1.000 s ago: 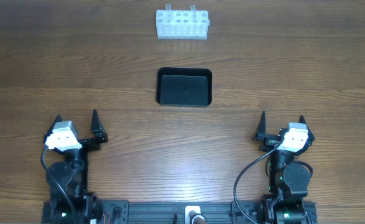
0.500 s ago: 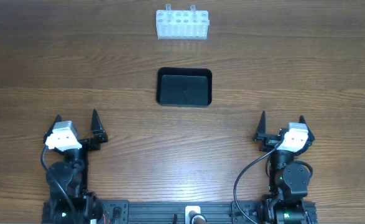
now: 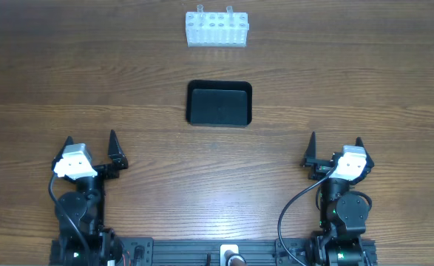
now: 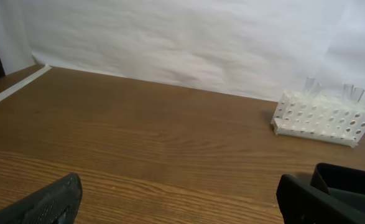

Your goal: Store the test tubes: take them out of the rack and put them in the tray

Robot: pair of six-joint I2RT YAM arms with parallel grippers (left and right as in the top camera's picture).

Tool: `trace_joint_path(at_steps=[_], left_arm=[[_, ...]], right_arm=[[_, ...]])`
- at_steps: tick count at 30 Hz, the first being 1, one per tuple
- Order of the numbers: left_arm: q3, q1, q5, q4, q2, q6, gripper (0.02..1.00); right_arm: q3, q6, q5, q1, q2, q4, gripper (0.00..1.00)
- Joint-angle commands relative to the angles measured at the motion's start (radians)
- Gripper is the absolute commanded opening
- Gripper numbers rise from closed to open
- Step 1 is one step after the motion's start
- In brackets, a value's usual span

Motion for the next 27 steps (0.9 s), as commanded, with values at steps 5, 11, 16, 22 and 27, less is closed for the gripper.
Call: trace_joint_path(at_steps=[5, 11, 16, 22, 27], left_arm=[[0.114, 0.004, -0.005, -0.001, 0.135, 0.017, 0.998], [0.338, 0.004, -0.005, -0.011, 0.389, 0.017, 0.998], [0.56, -0.024, 0.015, -0.054, 0.61, 0.006, 0.998], [0.839, -0.121, 0.014, -0.15, 0.861, 0.006, 0.996], [1.041, -0.191, 0.014, -0.216, 1.067, 0.006, 0.996]], right_arm=[[-0.005, 0.002, -0.009, -0.005, -0.009, -0.005, 0.991], [-0.005, 0.002, -0.009, -0.005, -0.009, -0.005, 0.993], [-0.005, 0.002, -0.009, -0.005, -0.009, -0.005, 0.991], [-0.005, 0.002, -0.009, -0.005, -0.009, -0.005, 0.993], [-0.005, 0.002, -0.009, -0.005, -0.009, -0.005, 0.993]])
